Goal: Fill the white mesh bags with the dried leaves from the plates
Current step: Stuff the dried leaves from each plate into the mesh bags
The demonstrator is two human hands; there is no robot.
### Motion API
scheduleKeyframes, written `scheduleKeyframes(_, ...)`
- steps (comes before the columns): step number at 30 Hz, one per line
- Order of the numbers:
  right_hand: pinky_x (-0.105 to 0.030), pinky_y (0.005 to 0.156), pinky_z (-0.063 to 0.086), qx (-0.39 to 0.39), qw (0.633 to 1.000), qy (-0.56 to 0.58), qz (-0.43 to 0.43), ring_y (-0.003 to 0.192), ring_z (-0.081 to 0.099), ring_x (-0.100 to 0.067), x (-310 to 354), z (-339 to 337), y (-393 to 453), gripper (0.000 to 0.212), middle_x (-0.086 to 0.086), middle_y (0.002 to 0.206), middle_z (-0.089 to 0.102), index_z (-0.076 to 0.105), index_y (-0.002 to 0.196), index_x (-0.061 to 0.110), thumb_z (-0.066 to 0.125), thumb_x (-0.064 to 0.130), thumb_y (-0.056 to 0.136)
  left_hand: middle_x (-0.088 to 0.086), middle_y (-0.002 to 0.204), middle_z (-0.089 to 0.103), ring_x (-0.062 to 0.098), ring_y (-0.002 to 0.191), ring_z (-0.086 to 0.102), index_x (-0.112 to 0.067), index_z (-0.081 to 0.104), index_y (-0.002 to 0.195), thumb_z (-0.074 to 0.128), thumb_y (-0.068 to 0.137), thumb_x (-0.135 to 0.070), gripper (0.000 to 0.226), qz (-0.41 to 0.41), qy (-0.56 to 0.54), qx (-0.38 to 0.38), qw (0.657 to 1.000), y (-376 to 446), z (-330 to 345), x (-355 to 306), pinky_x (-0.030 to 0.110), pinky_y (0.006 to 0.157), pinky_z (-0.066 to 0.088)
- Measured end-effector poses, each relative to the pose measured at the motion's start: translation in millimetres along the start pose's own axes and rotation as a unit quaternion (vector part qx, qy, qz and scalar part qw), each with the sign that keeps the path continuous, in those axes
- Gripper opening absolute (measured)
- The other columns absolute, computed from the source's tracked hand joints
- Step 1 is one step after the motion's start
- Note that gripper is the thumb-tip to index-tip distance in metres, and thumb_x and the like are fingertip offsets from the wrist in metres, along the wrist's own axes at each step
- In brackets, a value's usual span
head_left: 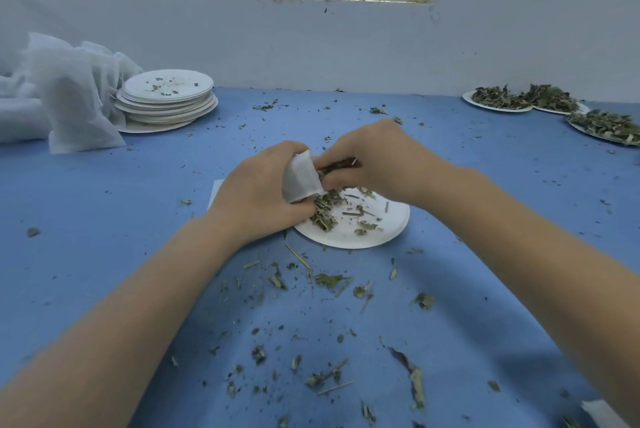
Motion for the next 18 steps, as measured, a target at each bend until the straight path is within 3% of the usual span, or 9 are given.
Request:
scheduleKeyframes(2,-0.013,0.064,0.039,-0.031,0.999,0.017,-0.009,0.069,0.049,-0.006,6.2,2.1,1.8,0.019,0.000,0.080,0.069,0.073,0.101,0.026,0.070,0.027,0.082,-0.012,0.090,0.050,0.013,0.081,0.050,-0.024,0.052,0.112,0.073,0.066,-0.032,0.051,0.004,-0.007,0.001,1.000,0.1,2.7,-3.4,0.027,0.066,0.038)
scheduleKeyframes(5,-0.015,0.070,0.042,-0.046,0.995,0.089,0.004,0.077,0.057,-0.009,7.6,2.3,0.5,0.020,0.003,0.082,0.070,0.072,0.100,0.027,0.072,0.026,0.080,-0.009,0.093,0.056,0.016,0.085,0.053,-0.023,0.051,0.112,0.074,0.066,-0.036,0.052,-0.003,-0.033,-0.003,0.999,1.0,2.6,-4.1,0.031,0.069,0.045)
scheduleKeyframes(8,-0.031,0.079,0.051,0.038,0.985,0.167,0.006,0.084,0.061,-0.021,6.7,6.8,-2.8,0.027,-0.007,0.096,0.070,0.068,0.110,0.029,0.066,0.020,0.084,-0.008,0.094,0.058,0.016,0.086,0.055,-0.023,0.052,0.113,0.074,0.066,-0.035,0.053,-0.007,-0.052,-0.012,0.999,0.9,-0.9,-2.9,0.031,0.070,0.045)
scheduleKeyframes(11,-0.037,0.065,0.047,0.093,0.978,0.187,0.003,0.071,0.053,-0.031,6.9,5.5,-5.4,0.038,-0.022,0.100,0.066,0.065,0.114,0.033,0.052,0.007,0.089,-0.007,0.095,0.061,0.015,0.087,0.056,-0.024,0.054,0.113,0.075,0.068,-0.033,0.051,-0.012,-0.064,-0.014,0.998,0.1,-2.5,-2.5,0.032,0.072,0.046)
scheduleKeyframes(13,-0.043,0.067,0.050,0.059,0.984,0.168,0.005,0.072,0.055,-0.037,7.2,0.9,-4.0,0.036,-0.016,0.092,0.069,0.066,0.103,0.043,0.055,0.011,0.089,-0.011,0.089,0.060,0.013,0.084,0.054,-0.025,0.054,0.111,0.075,0.069,-0.032,0.048,-0.019,-0.074,-0.020,0.997,0.1,-4.1,-1.9,0.024,0.068,0.045)
scheduleKeyframes(15,-0.042,0.080,0.051,0.009,0.989,0.148,0.011,0.084,0.061,-0.031,9.0,-1.9,-2.1,0.032,-0.010,0.094,0.071,0.064,0.089,0.049,0.064,0.017,0.085,-0.014,0.084,0.058,0.010,0.080,0.053,-0.025,0.054,0.109,0.076,0.069,-0.031,0.045,-0.018,-0.082,-0.024,0.996,0.2,-5.9,-3.1,0.017,0.064,0.041)
scheduleKeyframes(17,-0.034,0.083,0.049,-0.030,0.993,0.117,0.012,0.085,0.063,-0.023,11.6,-1.2,0.9,0.027,-0.005,0.091,0.070,0.069,0.088,0.040,0.068,0.014,0.082,-0.014,0.086,0.058,0.011,0.081,0.054,-0.023,0.056,0.109,0.076,0.070,-0.030,0.045,-0.010,-0.082,-0.025,0.996,0.1,-5.6,-7.5,0.019,0.065,0.041)
scheduleKeyframes(18,-0.027,0.076,0.049,-0.042,0.995,0.087,0.010,0.079,0.062,-0.022,13.2,0.7,3.4,0.024,-0.002,0.082,0.069,0.071,0.085,0.033,0.067,0.009,0.080,-0.012,0.089,0.059,0.012,0.084,0.054,-0.021,0.057,0.110,0.076,0.070,-0.029,0.045,-0.005,-0.079,-0.028,0.996,0.0,-5.2,-10.2,0.022,0.067,0.042)
Point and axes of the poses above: each hand's wrist, its own y-axis towards the middle knuckle, its own z-axis out of the palm, x = y × z, the point moved 7 cm from there along y, towards the middle knuckle
